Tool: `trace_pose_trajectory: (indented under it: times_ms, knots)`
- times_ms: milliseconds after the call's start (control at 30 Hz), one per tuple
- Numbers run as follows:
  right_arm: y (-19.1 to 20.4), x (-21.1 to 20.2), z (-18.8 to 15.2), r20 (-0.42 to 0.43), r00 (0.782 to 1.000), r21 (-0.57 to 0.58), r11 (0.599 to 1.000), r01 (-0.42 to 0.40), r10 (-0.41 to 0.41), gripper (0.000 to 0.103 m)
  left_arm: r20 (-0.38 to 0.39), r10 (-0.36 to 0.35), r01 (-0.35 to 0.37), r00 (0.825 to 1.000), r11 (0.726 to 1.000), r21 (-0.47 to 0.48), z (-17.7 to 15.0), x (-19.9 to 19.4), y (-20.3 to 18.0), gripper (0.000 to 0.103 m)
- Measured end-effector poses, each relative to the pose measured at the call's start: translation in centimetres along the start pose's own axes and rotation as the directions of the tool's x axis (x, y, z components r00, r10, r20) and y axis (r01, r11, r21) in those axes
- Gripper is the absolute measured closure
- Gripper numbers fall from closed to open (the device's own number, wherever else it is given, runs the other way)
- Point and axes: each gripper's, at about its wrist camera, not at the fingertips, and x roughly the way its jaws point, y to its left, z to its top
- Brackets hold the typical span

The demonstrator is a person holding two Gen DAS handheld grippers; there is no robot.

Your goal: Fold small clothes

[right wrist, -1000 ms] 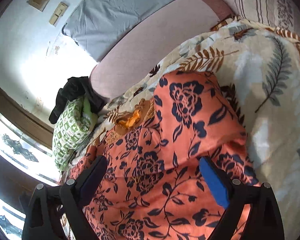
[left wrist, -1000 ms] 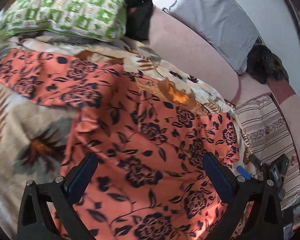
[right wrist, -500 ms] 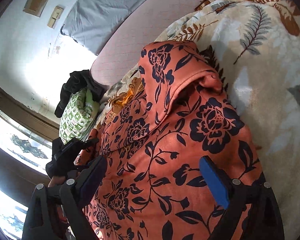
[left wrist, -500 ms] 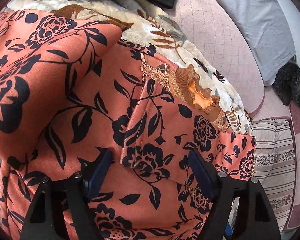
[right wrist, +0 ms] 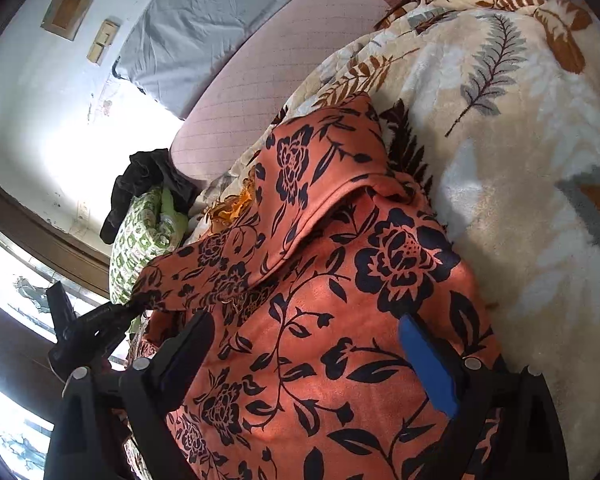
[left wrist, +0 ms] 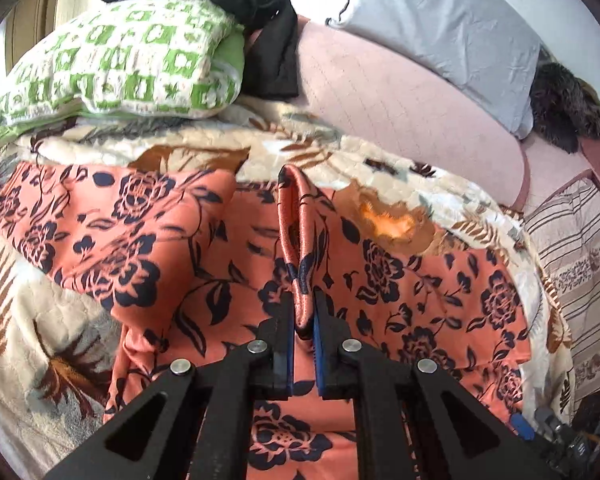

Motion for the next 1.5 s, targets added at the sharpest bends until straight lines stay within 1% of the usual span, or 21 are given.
trace_pose_trajectory:
  times_ms: [100, 233, 333, 367, 433, 467, 500, 533, 667, 733, 800, 833, 900, 1000, 1067, 1133, 1200, 1300, 1333, 1400, 1500]
  knots:
    - [0.5, -0.3, 0.5, -0.013, 0.999, 0.023, 0.999, -0.029, 0.029, 0.008, -0.141, 0.042, -0.055, 0.989, 0.995, -0.087, -1.6, 4.2, 3.3, 0.095]
    - [2.2, -1.3, 4.7, 0.022, 0.993, -0.002, 0.994, -0.113, 0.113, 0.008, -0.102, 0.024, -0.033, 0.994, 0.996, -0.081, -2.0, 3.7, 3.8, 0.095]
    - [1.7, -0.6, 9.4, 0.071, 0.980, 0.083, 0.978, -0.193, 0.188, 0.008, -0.085, 0.033, -0.041, 0.996, 0.995, -0.090, -1.8, 3.1, 3.9, 0.095]
    - [1.3, 0.2, 10.7, 0.080, 0.972, 0.127, 0.965, -0.229, 0.220, 0.007, -0.085, 0.035, -0.043, 0.996, 0.994, -0.099, -1.8, 3.1, 4.2, 0.095]
    - [-0.9, 3.9, 12.0, 0.044, 0.936, 0.287, 0.893, -0.348, 0.350, 0.001, -0.102, 0.031, -0.043, 0.994, 0.992, -0.116, -2.1, 3.4, 4.9, 0.095]
    - [-2.3, 6.8, 11.9, -0.024, 0.932, 0.360, 0.873, -0.329, 0.361, 0.000, -0.103, 0.030, -0.042, 0.994, 0.992, -0.120, -2.2, 3.5, 5.0, 0.095]
    - [-4.0, 9.7, 11.4, -0.143, 0.950, 0.415, 0.888, -0.197, 0.278, 0.005, -0.103, 0.026, -0.039, 0.994, 0.992, -0.121, -2.2, 3.5, 5.1, 0.095]
    - [-5.1, 10.7, 10.9, -0.176, 0.958, 0.442, 0.888, -0.128, 0.226, 0.012, -0.106, 0.026, -0.038, 0.994, 0.992, -0.118, -2.2, 3.5, 5.1, 0.095]
    - [-1.0, 6.7, 13.0, -0.062, 0.969, 0.307, 0.928, -0.211, 0.241, 0.008, -0.106, 0.030, -0.040, 0.994, 0.995, -0.096, -2.0, 4.1, 4.8, 0.095]
    - [0.6, 6.5, 13.5, -0.067, 0.960, 0.248, 0.936, -0.249, 0.273, 0.001, -0.107, 0.028, -0.038, 0.994, 0.995, -0.093, -2.0, 4.2, 4.7, 0.094]
    - [0.3, 8.7, 13.9, -0.138, 0.981, 0.197, 0.974, -0.108, 0.137, 0.001, -0.115, 0.014, -0.025, 0.993, 0.996, -0.091, -1.8, 4.1, 4.8, 0.093]
    - [-1.0, 10.3, 14.0, -0.189, 0.980, 0.202, 0.979, -0.022, 0.061, 0.002, -0.123, -0.002, -0.010, 0.992, 0.996, -0.092, -1.7, 3.8, 4.8, 0.092]
    - [-2.1, 10.4, 14.2, -0.173, 0.980, 0.275, 0.960, -0.045, 0.095, 0.002, -0.086, -0.048, 0.039, 0.995, 0.995, -0.094, -1.3, 1.9, 5.1, 0.092]
    - [0.8, 7.0, 14.1, -0.083, 0.985, 0.203, 0.971, -0.129, 0.148, 0.002, 0.002, -0.108, 0.108, 0.994, 0.986, -0.127, -0.5, -2.1, 6.8, 0.078]
    - [2.1, 4.8, 12.1, -0.070, 0.983, 0.162, 0.975, -0.155, 0.168, 0.002, 0.089, -0.147, 0.161, 0.985, 0.968, -0.191, -0.3, -4.9, 9.8, 0.043]
    - [2.7, 2.9, 8.8, -0.088, 0.987, 0.088, 0.988, -0.128, 0.136, 0.002, 0.178, -0.113, 0.162, 0.978, 0.942, -0.295, 0.1, -6.8, 14.5, 0.032]
    - [2.8, 1.5, 5.0, -0.120, 0.987, 0.041, 0.994, -0.098, 0.102, 0.002, 0.208, -0.093, 0.175, 0.974, 0.890, -0.422, 0.9, -7.1, 20.2, 0.032]
    - [1.8, 0.4, 0.1, -0.152, 0.986, 0.044, 0.997, -0.069, 0.074, 0.002, 0.229, -0.082, 0.215, 0.970, 0.732, -0.647, 1.5, -5.5, 29.0, 0.033]
    - [1.6, 0.3, -1.1, -0.156, 0.986, 0.042, 0.998, -0.052, 0.058, 0.002, 0.226, -0.076, 0.214, 0.971, 0.695, -0.687, 1.8, -4.6, 31.0, 0.034]
    - [1.6, 0.3, -2.6, -0.165, 0.986, 0.026, 0.999, -0.026, 0.030, 0.002, 0.205, -0.032, 0.174, 0.978, 0.663, -0.728, 2.6, -3.2, 33.8, 0.034]
    - [1.6, 0.5, -3.3, -0.175, 0.985, 0.022, 1.000, -0.004, 0.008, 0.002, 0.192, 0.001, 0.144, 0.981, 0.659, -0.739, 3.9, -1.5, 35.8, 0.034]
